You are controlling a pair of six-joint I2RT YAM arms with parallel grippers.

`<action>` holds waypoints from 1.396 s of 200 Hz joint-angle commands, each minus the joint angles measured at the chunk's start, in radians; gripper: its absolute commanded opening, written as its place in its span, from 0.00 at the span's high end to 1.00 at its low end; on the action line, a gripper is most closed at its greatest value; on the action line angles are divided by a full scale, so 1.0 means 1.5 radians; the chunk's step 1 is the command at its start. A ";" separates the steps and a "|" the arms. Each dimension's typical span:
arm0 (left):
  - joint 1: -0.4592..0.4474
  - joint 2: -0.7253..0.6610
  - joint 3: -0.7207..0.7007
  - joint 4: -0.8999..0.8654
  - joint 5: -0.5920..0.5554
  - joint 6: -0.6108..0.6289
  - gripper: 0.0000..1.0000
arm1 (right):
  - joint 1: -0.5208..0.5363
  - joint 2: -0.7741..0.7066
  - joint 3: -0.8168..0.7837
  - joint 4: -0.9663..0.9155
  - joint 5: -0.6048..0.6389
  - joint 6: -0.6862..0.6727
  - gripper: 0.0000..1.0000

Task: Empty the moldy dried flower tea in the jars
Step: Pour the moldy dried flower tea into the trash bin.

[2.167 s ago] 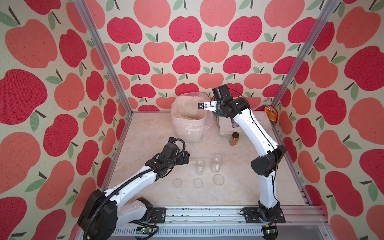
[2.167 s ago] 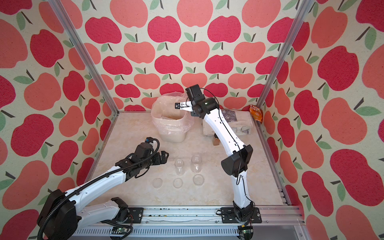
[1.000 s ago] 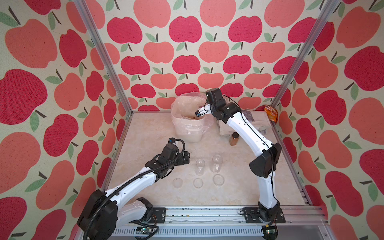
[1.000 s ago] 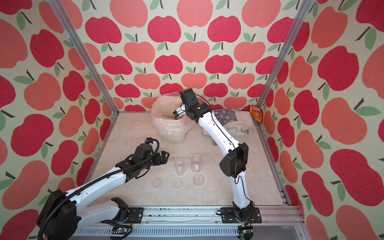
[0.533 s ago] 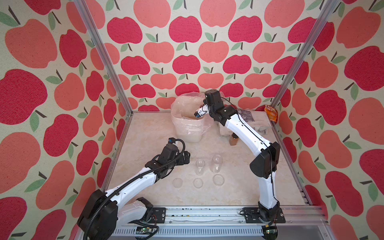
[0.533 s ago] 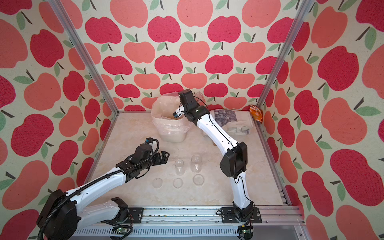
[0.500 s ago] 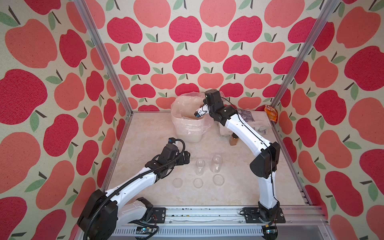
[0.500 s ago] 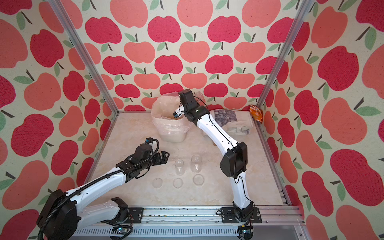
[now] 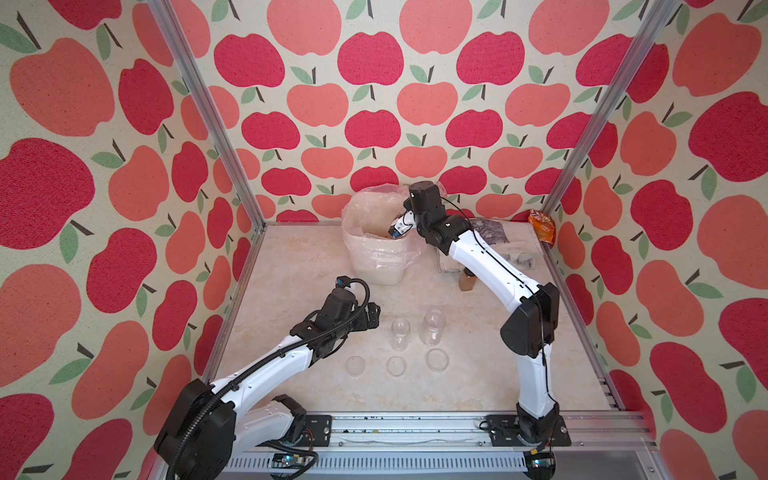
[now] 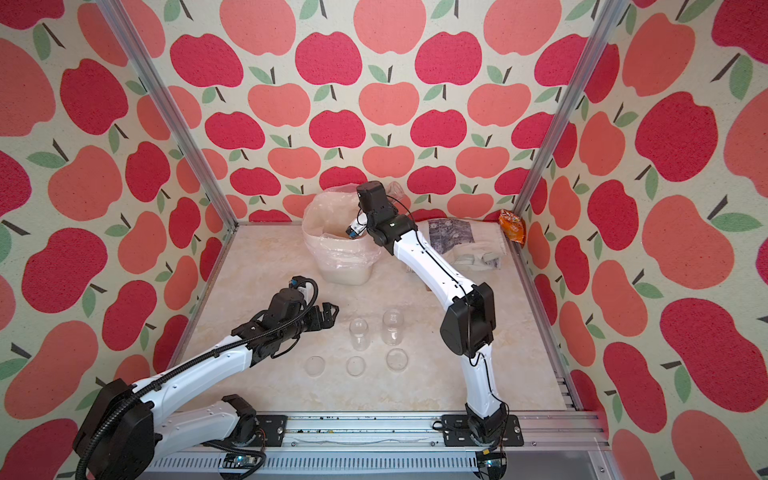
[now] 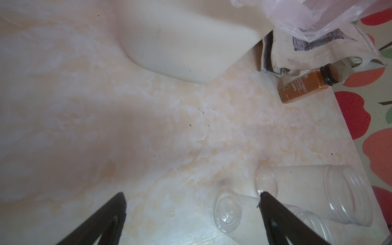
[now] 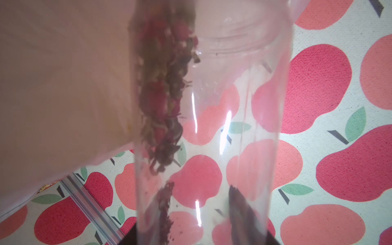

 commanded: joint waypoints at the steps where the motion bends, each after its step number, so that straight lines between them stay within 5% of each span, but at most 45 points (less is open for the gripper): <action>1: 0.003 -0.010 -0.009 0.005 0.003 -0.002 0.00 | 0.005 -0.034 -0.001 0.028 -0.008 -0.008 1.00; 50: 0.003 -0.012 -0.008 0.005 0.003 -0.002 0.01 | 0.001 -0.037 0.016 -0.034 -0.014 0.070 1.00; 111: 0.003 -0.026 -0.005 0.000 -0.003 0.003 0.01 | -0.030 -0.015 0.128 -0.266 -0.078 0.351 1.00; 192: 0.007 -0.026 0.008 -0.011 -0.004 0.004 0.00 | -0.098 -0.072 0.110 -0.288 -0.340 0.670 1.00; 224: 0.007 -0.026 0.020 -0.019 -0.004 0.009 0.01 | -0.141 -0.152 -0.003 -0.175 -0.522 0.852 1.00; 259: 0.009 -0.026 0.025 -0.024 -0.002 0.012 0.01 | -0.191 -0.312 -0.300 0.201 -0.687 1.113 1.00; 279: 0.009 -0.042 0.027 -0.025 0.001 0.011 0.01 | -0.209 -0.351 -0.370 0.278 -0.782 1.188 0.99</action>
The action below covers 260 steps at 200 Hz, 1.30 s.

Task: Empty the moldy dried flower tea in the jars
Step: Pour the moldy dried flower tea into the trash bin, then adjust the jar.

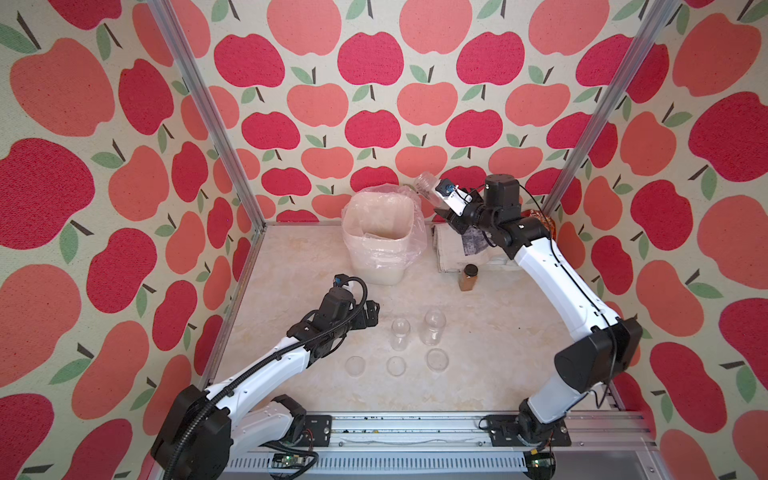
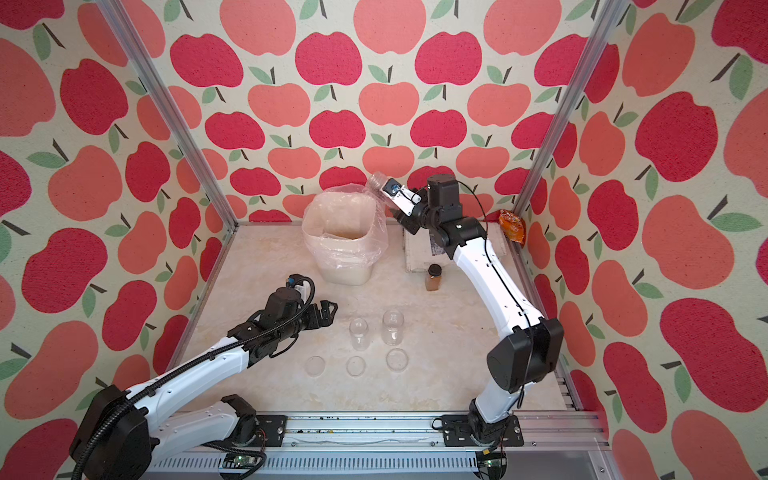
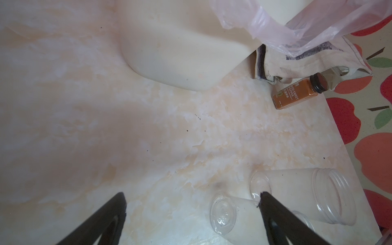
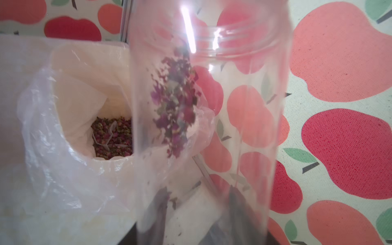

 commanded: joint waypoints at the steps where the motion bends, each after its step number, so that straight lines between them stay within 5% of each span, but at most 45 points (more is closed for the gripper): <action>1: 0.005 -0.020 0.021 -0.018 0.001 0.011 0.01 | -0.014 -0.043 -0.069 0.217 -0.176 0.189 0.98; 69: 0.005 -0.020 0.049 -0.037 0.001 0.021 0.00 | -0.018 -0.050 -0.094 0.189 -0.254 0.214 1.00; 109: 0.005 -0.064 0.058 -0.054 -0.006 0.026 0.01 | 0.017 -0.063 -0.096 0.077 -0.132 0.052 1.00; 144: 0.004 -0.108 0.068 -0.056 -0.004 0.043 0.04 | -0.009 -0.087 -0.158 0.185 -0.215 0.171 1.00; 163: 0.003 -0.132 0.094 -0.072 0.004 0.059 0.06 | 0.009 -0.089 -0.149 0.120 -0.189 0.107 1.00; 216: 0.023 -0.143 0.295 -0.188 0.029 0.073 0.16 | 0.066 -0.102 -0.163 0.001 -0.100 -0.069 1.00; 260: 0.123 -0.046 0.513 -0.312 0.223 0.051 0.24 | 0.101 -0.115 -0.209 -0.016 -0.047 -0.140 1.00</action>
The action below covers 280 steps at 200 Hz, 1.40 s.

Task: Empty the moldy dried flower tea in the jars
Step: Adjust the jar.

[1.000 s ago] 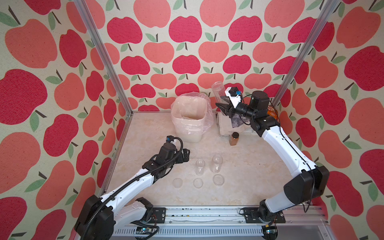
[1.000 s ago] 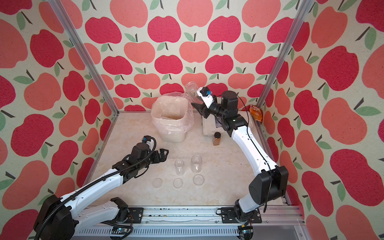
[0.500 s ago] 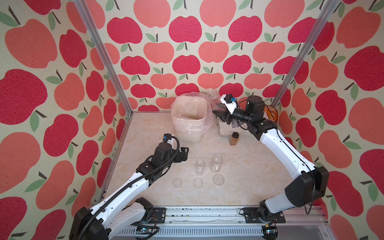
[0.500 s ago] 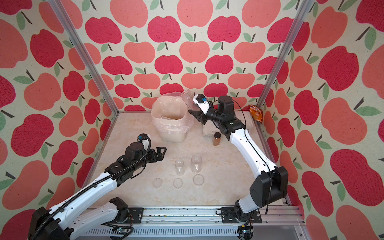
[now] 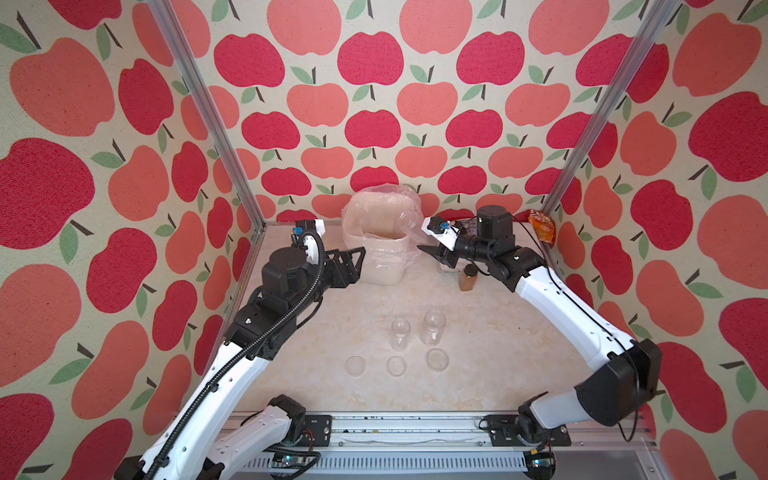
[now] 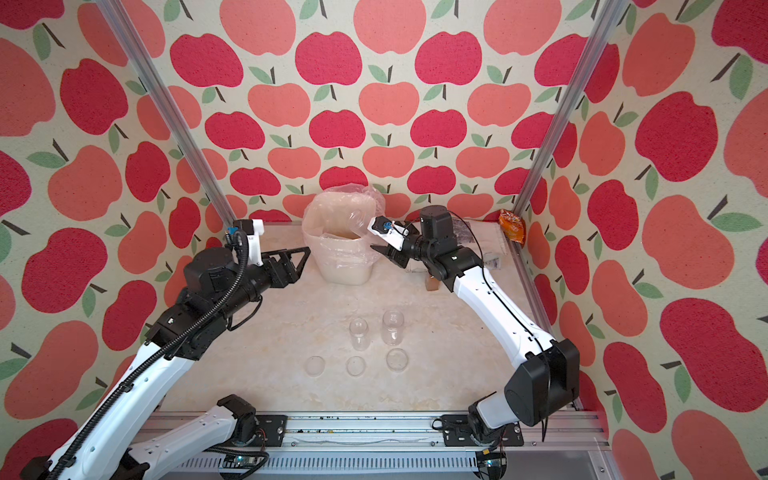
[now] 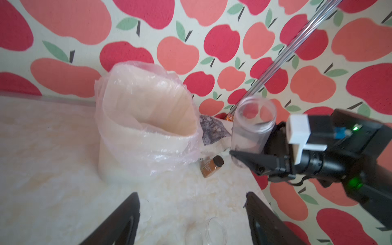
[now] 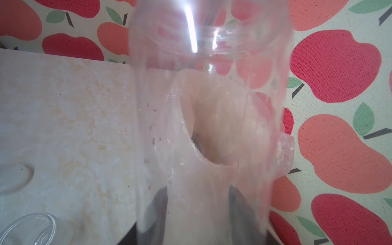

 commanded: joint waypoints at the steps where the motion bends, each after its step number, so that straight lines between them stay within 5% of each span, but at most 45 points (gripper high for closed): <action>1: 0.042 0.043 0.080 -0.100 0.136 -0.004 0.25 | 0.018 -0.021 -0.025 -0.027 0.046 -0.065 1.00; 40: 0.106 0.117 0.173 -0.128 0.266 -0.040 0.40 | 0.040 -0.024 -0.056 -0.022 0.088 -0.091 1.00; 100: 0.102 0.222 0.246 -0.166 0.348 -0.086 0.57 | 0.063 -0.026 -0.077 -0.005 0.095 -0.089 1.00; 221: 0.008 0.368 0.328 -0.246 0.341 -0.050 0.69 | 0.083 -0.005 -0.069 -0.004 0.112 -0.099 1.00; 280: -0.008 0.400 0.331 -0.238 0.346 -0.051 0.84 | 0.087 0.004 -0.066 -0.006 0.118 -0.105 1.00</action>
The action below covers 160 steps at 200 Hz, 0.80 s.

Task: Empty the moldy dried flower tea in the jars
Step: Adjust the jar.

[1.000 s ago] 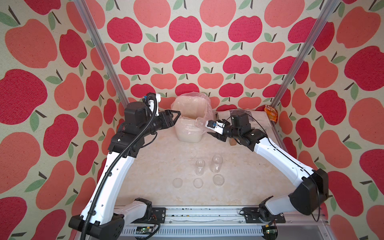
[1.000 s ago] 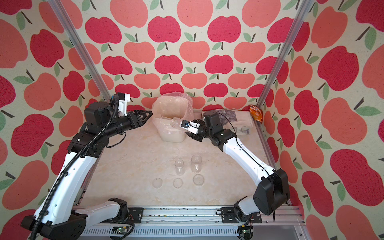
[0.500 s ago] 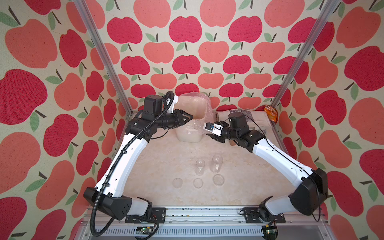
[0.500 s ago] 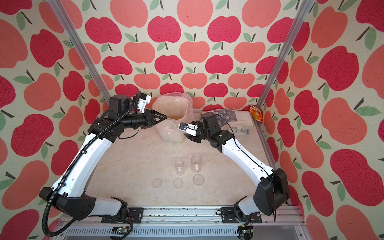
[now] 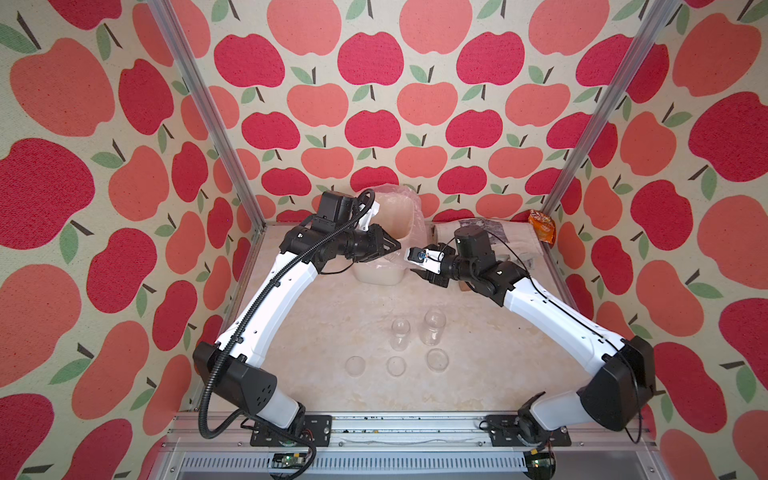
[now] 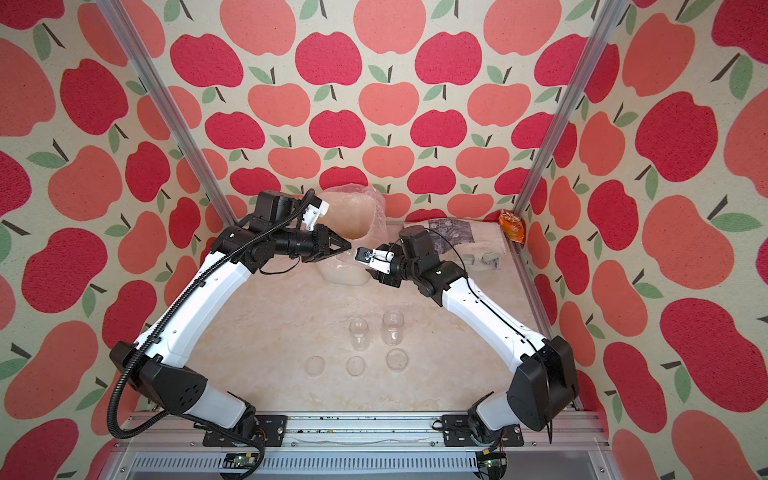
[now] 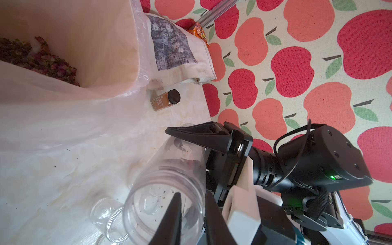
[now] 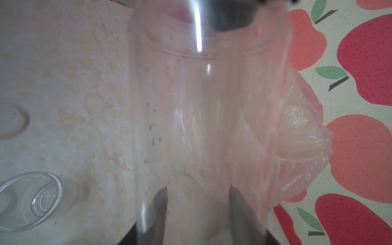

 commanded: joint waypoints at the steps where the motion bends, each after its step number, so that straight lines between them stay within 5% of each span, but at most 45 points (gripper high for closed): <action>1: -0.006 0.015 0.021 -0.012 0.001 0.015 0.85 | 0.009 0.007 0.003 0.008 0.006 -0.010 1.00; 46: -0.009 0.032 0.024 -0.030 -0.004 0.027 1.00 | 0.010 0.012 0.004 0.008 0.018 -0.015 1.00; 70: -0.009 0.034 0.023 -0.030 -0.006 0.033 1.00 | 0.010 0.012 0.001 0.011 0.020 -0.010 0.89; 160: 0.002 0.008 0.001 0.020 -0.002 0.045 1.00 | -0.030 -0.032 -0.021 0.015 -0.013 0.034 0.14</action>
